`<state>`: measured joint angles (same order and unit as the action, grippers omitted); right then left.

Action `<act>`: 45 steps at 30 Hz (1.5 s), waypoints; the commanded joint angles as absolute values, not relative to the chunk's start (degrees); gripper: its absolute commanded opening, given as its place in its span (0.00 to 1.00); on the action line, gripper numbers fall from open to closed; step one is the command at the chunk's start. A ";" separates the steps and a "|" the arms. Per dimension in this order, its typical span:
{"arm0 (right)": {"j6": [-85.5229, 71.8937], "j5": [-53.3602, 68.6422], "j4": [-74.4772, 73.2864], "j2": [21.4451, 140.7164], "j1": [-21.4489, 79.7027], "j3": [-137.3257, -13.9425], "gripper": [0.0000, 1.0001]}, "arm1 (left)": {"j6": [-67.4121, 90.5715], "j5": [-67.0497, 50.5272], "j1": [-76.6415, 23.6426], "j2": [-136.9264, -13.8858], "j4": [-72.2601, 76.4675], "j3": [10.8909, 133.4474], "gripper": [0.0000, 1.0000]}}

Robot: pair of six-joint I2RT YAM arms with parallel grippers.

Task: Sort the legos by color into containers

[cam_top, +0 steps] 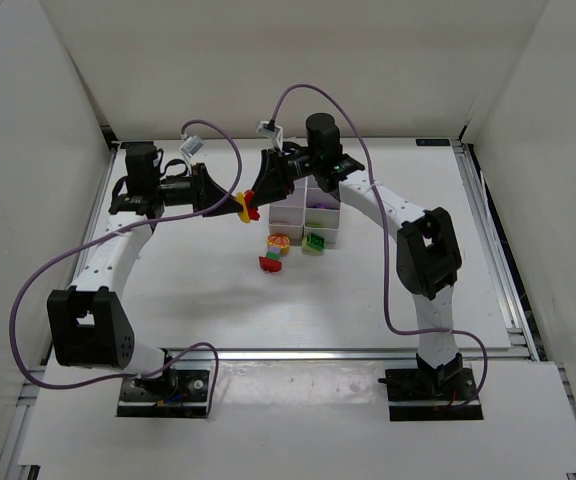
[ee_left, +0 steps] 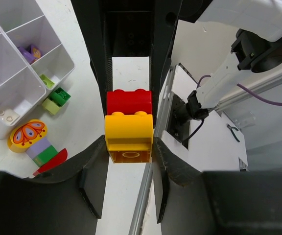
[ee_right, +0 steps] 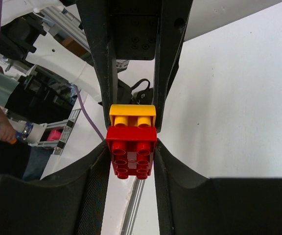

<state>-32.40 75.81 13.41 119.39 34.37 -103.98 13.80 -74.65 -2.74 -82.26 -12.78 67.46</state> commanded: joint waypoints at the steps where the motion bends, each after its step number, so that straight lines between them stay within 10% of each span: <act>1: -31.03 74.79 13.80 116.19 33.32 -102.66 0.00 | 13.27 -73.83 -1.94 -78.40 -13.27 65.66 0.10; 18: -21.30 73.57 3.89 112.15 25.40 -100.45 0.00 | 5.81 -68.49 2.20 -74.62 -21.53 61.26 0.10; 25: 11.07 49.25 -19.78 108.47 29.62 -100.91 0.00 | 2.46 -57.42 3.16 -77.43 -24.87 67.85 0.10; 45: -4.47 -3.60 -2.72 110.04 37.18 -92.72 0.00 | 2.20 -53.35 3.16 -81.12 -25.14 71.10 0.10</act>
